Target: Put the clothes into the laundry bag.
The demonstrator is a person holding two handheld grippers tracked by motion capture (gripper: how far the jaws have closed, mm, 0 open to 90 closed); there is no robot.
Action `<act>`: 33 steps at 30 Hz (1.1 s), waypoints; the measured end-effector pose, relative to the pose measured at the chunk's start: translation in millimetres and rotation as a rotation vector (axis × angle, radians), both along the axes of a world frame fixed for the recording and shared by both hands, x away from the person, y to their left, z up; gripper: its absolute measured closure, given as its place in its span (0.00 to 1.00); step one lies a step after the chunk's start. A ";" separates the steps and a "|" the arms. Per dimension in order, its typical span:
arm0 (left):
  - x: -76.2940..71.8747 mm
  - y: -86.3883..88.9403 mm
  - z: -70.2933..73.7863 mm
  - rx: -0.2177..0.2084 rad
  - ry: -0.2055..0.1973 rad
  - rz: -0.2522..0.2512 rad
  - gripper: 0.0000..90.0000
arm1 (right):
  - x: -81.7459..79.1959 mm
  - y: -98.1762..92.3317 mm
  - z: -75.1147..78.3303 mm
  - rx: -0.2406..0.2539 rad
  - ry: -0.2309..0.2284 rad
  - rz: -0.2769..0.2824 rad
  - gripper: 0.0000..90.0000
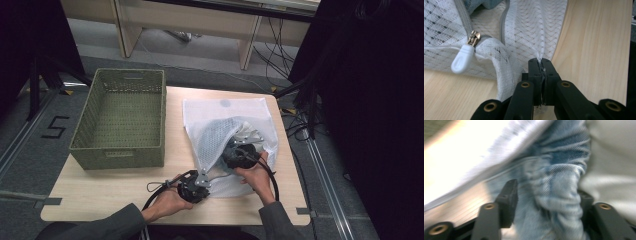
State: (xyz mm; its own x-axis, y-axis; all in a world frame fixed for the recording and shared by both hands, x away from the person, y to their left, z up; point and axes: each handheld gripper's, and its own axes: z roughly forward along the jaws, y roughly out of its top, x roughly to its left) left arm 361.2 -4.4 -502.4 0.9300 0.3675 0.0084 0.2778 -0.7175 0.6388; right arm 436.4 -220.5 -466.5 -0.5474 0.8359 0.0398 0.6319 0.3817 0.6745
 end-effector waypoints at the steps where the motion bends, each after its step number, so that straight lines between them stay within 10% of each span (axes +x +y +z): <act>1: 1.9 3.0 1.0 0.016 -0.005 -0.009 0.96 | -5.5 -3.7 8.4 0.031 -0.002 0.008 0.51; 7: 6.3 10.3 3.5 0.039 -0.027 0.020 0.88 | -31.3 -36.7 43.6 0.101 -0.045 0.058 0.49; 16: 9.4 -30.7 6.2 -0.073 -0.015 -0.034 0.52 | -40.6 -50.2 20.9 0.037 0.025 0.005 0.49; 26: 6.4 -45.4 -2.2 -0.035 0.000 -0.052 0.93 | -38.3 -32.5 -6.3 -0.015 0.100 0.022 0.54; 33: -2.0 -37.3 -2.9 -0.045 -0.006 -0.067 0.98 | -32.9 -6.2 -24.4 -0.157 0.021 0.136 0.82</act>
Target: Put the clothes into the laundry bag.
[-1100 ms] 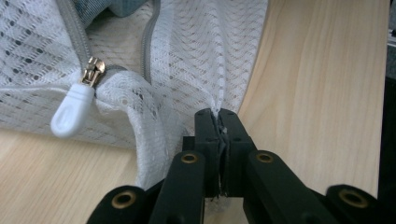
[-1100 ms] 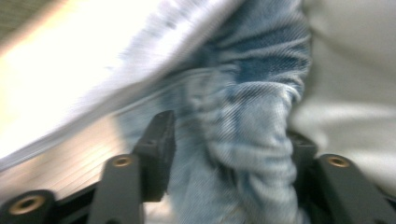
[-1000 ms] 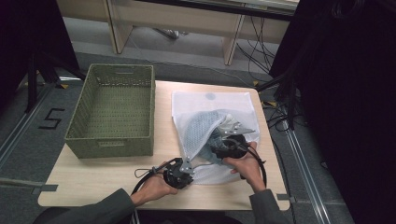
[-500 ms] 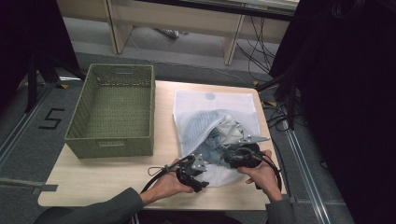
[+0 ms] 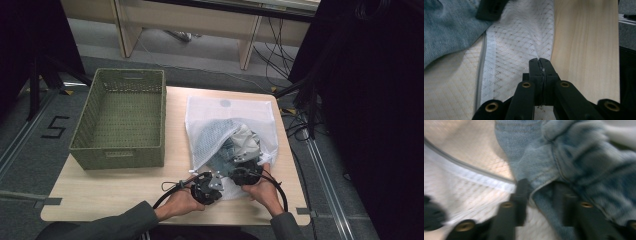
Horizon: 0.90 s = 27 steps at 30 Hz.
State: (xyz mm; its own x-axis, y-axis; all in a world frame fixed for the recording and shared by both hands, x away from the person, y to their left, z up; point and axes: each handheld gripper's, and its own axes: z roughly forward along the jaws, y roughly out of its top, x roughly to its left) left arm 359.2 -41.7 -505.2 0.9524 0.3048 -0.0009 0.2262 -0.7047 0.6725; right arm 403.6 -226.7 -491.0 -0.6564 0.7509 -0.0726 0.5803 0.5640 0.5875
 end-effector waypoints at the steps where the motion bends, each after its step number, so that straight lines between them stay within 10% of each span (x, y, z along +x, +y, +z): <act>1: 0.7 2.1 0.8 0.014 -0.004 -0.011 0.98 | 2.4 1.6 0.0 -0.023 0.007 0.014 0.88; 12: -0.1 3.5 0.0 -0.003 0.006 -0.007 0.98 | 47.0 13.4 -7.2 -0.040 -0.141 -0.156 0.96; 20: -1.6 4.1 -0.7 -0.018 0.025 0.013 0.96 | 40.6 3.1 4.9 0.075 -0.019 -0.105 0.73; 27: 2.0 6.7 10.4 -0.046 0.062 0.018 0.80 | 19.8 -27.7 44.0 0.187 -0.038 -0.101 0.59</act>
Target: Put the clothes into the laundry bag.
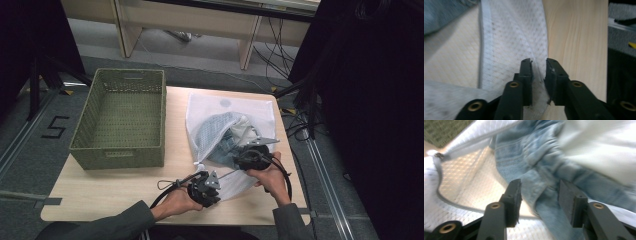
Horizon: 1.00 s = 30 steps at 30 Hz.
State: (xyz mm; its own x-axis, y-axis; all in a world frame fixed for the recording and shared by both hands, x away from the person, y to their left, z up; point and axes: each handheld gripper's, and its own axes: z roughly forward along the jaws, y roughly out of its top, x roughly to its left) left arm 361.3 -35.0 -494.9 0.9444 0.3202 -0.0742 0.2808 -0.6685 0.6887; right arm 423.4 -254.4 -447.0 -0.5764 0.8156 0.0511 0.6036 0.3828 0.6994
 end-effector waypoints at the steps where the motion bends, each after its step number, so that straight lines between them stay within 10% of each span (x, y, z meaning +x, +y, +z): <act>1: 1.4 0.8 5.4 -0.015 0.003 0.007 0.77 | -2.9 -4.4 3.6 0.013 -0.009 -0.028 0.58; 2: 3.1 2.0 11.4 -0.025 -0.001 0.007 0.73 | -2.0 -11.5 4.4 0.007 -0.064 -0.024 0.57; 8: 16.6 11.5 42.7 -0.100 -0.011 0.076 0.63 | -6.3 -32.8 9.7 0.032 -0.074 -0.099 0.56; 19: 54.9 33.6 76.1 -0.114 -0.046 0.223 0.55 | -6.5 -33.8 10.5 0.032 -0.089 -0.114 0.54; 24: 82.0 29.4 87.8 -0.112 -0.058 0.278 0.54 | -9.1 -26.3 10.1 0.062 -0.041 -0.152 0.54; 30: 113.6 14.7 88.7 -0.095 -0.058 0.319 0.55 | -4.0 -32.6 8.7 0.013 -0.087 -0.097 0.54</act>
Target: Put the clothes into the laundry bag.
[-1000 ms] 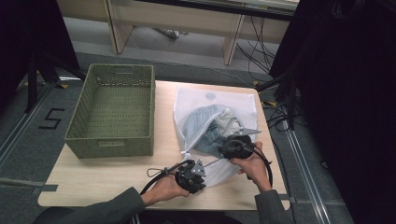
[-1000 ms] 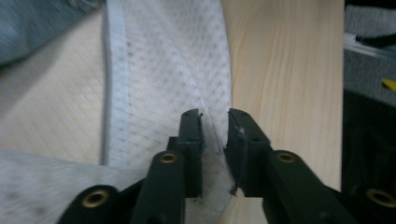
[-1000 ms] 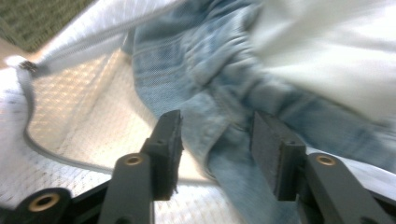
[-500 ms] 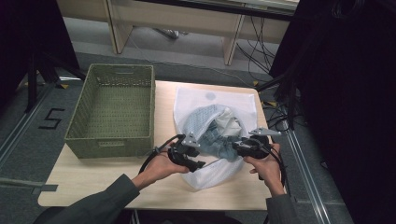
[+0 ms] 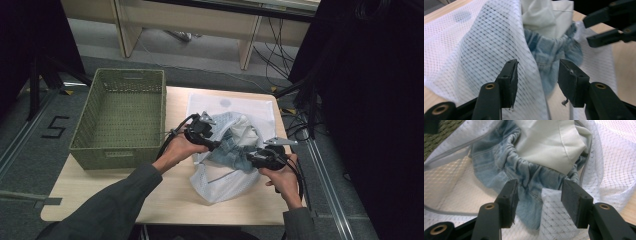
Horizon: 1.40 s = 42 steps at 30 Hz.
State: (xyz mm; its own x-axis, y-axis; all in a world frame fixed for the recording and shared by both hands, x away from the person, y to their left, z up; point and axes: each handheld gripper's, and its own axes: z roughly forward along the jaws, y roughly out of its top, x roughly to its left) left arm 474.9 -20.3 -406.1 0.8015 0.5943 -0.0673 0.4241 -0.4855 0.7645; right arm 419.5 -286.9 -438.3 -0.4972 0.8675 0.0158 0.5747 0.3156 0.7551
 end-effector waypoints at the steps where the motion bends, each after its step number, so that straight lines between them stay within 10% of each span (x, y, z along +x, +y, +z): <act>1: 2.7 -3.0 -0.6 0.002 0.000 0.004 0.56 | -0.7 1.8 0.2 0.021 0.015 -0.012 0.54; 9: 21.8 -23.5 -10.3 0.063 -0.022 0.024 0.79 | -1.6 2.5 -0.3 0.001 0.020 -0.003 0.54; 21: 1.8 -8.5 11.0 -0.042 -0.057 -0.037 0.99 | -1.2 4.5 -5.7 0.003 0.016 -0.006 0.56; 25: 4.8 -6.7 7.2 -0.043 -0.037 -0.027 0.96 | -1.6 6.7 -2.8 0.001 0.039 0.001 0.56; 33: 12.2 -19.0 -2.7 0.022 -0.038 0.022 0.55 | -1.9 8.4 -4.0 0.005 0.054 0.002 0.56; 42: 11.3 -25.3 -1.4 -0.016 -0.092 -0.012 0.98 | 0.3 8.3 -7.0 -0.008 0.021 0.030 0.58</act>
State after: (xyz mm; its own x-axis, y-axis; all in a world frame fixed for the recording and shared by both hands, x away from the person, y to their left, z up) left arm 486.3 -45.6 -407.6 0.8119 0.5837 -0.0025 0.3462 -0.4780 0.8073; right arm 419.8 -278.6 -445.3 -0.5226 0.8524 0.0200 0.5808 0.3387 0.7403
